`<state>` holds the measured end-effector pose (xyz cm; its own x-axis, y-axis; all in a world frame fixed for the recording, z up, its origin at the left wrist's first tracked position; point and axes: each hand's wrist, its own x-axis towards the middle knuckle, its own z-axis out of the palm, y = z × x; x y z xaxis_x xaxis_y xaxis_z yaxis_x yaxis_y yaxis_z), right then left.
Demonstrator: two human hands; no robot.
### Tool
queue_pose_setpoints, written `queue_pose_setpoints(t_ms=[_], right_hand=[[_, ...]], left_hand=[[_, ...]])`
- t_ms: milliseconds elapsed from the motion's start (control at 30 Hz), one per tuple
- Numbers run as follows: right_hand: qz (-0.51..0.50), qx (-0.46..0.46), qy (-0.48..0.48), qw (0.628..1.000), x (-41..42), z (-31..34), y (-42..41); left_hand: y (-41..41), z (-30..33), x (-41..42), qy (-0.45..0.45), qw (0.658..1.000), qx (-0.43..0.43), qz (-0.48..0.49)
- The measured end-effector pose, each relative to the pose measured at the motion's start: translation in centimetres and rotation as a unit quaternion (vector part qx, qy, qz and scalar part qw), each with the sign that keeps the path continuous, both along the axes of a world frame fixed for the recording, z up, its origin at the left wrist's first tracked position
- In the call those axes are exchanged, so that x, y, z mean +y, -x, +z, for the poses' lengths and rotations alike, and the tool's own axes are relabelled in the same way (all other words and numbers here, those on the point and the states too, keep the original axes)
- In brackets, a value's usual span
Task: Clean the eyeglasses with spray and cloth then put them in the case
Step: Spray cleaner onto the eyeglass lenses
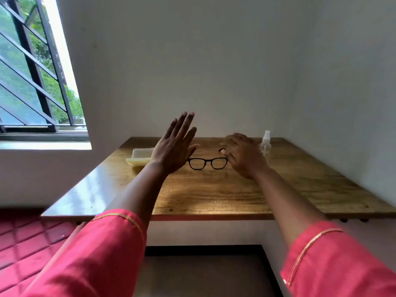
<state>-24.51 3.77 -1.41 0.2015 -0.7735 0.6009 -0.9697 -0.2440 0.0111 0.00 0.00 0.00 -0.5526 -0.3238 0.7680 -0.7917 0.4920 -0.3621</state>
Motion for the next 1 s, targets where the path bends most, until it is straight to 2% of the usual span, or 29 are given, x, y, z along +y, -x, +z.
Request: queue_pose_setpoints(t_ms=[133, 400, 500, 667, 833, 1000], right_hand=[[0.006, 0.022, -0.031, 0.999, 0.0, -0.5, 0.0], [0.02, -0.024, -0.053, 0.998, -0.1, -0.8, 0.1], [0.027, -0.044, -0.044, 0.998, -0.4, -0.7, 0.1], [0.046, -0.12, -0.026, 0.991, -1.4, -0.7, 0.2], [0.047, -0.186, 0.009, 0.981, -2.6, 0.1, 0.3], [0.082, -0.282, 0.042, 0.955, -4.0, 1.0, 0.6]], left_hand=[[0.2, -0.6, -0.1, 0.018, 0.996, -0.085, 0.012], [-0.2, -1.6, -0.7, -0.032, 0.992, -0.118, -0.034], [0.0, -2.0, -0.9, -0.06, 0.994, -0.084, -0.039], [0.6, -2.0, -0.8, -0.135, 0.988, 0.024, -0.075], [1.3, -1.2, -1.4, -0.152, 0.985, 0.021, -0.082], [2.3, -0.8, -2.1, -0.139, 0.985, 0.046, -0.095]])
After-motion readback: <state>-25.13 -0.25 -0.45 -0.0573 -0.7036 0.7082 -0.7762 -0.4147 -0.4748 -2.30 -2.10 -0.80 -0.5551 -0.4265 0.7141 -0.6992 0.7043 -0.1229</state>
